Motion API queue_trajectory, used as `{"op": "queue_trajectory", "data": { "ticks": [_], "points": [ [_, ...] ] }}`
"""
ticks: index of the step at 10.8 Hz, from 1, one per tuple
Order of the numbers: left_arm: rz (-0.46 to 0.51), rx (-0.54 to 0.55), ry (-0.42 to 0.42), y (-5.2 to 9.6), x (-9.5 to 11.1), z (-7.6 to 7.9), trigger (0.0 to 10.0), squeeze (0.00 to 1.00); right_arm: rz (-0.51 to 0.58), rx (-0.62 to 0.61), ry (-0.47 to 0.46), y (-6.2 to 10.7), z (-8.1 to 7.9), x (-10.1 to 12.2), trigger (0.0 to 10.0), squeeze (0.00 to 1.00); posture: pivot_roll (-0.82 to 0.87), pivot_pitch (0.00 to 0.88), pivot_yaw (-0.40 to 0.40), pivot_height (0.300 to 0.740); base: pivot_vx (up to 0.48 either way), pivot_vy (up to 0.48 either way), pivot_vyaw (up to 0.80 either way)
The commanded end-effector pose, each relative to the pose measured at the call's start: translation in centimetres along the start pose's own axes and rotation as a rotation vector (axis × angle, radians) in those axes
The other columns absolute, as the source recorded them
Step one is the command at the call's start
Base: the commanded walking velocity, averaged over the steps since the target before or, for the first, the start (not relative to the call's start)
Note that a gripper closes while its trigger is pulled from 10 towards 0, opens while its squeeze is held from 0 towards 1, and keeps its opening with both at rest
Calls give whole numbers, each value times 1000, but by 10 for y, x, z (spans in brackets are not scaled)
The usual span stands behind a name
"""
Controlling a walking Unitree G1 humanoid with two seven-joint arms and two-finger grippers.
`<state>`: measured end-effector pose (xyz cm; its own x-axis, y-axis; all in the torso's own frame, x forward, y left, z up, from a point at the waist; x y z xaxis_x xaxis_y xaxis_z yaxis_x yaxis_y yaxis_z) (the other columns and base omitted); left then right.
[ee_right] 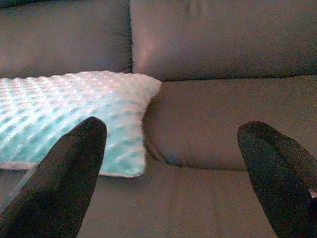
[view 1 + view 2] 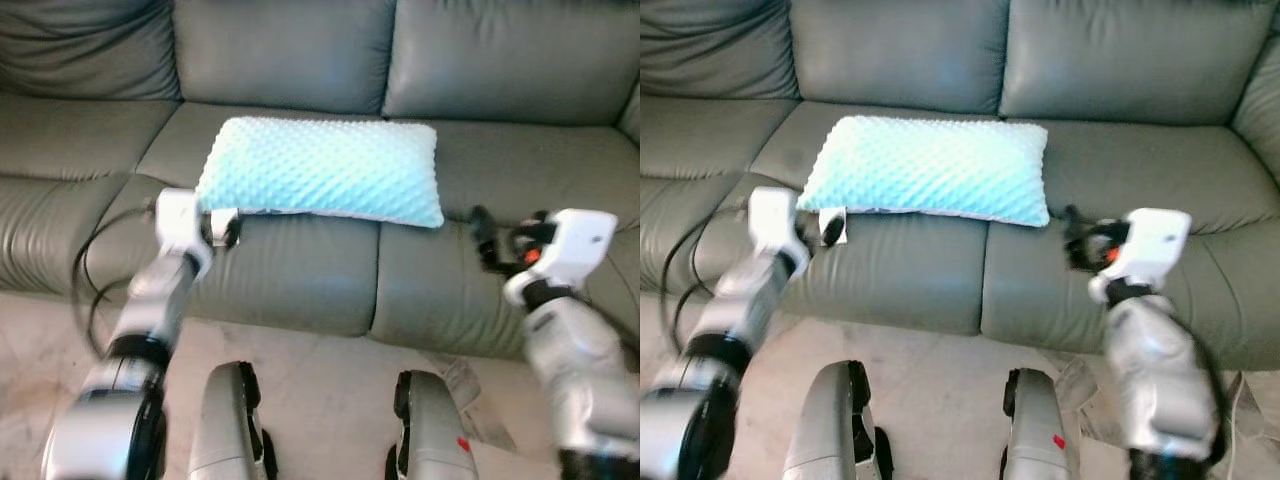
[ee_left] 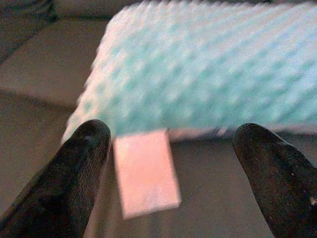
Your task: Move the pillow to the sofa
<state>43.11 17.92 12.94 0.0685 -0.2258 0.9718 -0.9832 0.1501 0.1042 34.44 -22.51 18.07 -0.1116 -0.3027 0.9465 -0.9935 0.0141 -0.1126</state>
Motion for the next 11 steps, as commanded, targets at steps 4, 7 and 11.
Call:
{"op": "queue_trajectory", "data": {
  "ticks": [4,7,11],
  "points": [
    [35,35,-5,-15,23,8,10000,0,-28,117,-68,-21,-2,-4,10000,0,-249,282,81,563,0,0,0],
    [48,126,-46,-21,44,0,10000,0,3,279,-177,-39,-33,16,10000,0,-269,284,90,563,0,0,0],
    [-25,202,10,-20,35,-15,10000,0,-47,216,-199,-60,-28,-6,10000,0,-260,275,95,563,0,0,0]
  ]
}}
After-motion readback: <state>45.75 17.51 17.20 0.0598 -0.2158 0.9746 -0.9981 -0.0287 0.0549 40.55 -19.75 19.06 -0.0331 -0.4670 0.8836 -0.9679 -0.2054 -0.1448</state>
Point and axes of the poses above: a point about 5 cm out from each wrist's last joint towards the gripper, its own y axis pointing back from the gripper into the wrist, its own x axis along the axis of the wrist's last joint, z = x × y, the point moved 5 cm from there along -y, pointing out of the wrist towards the gripper, and after that the axes turned 14 degrees about -y, right-handed, at the moved point
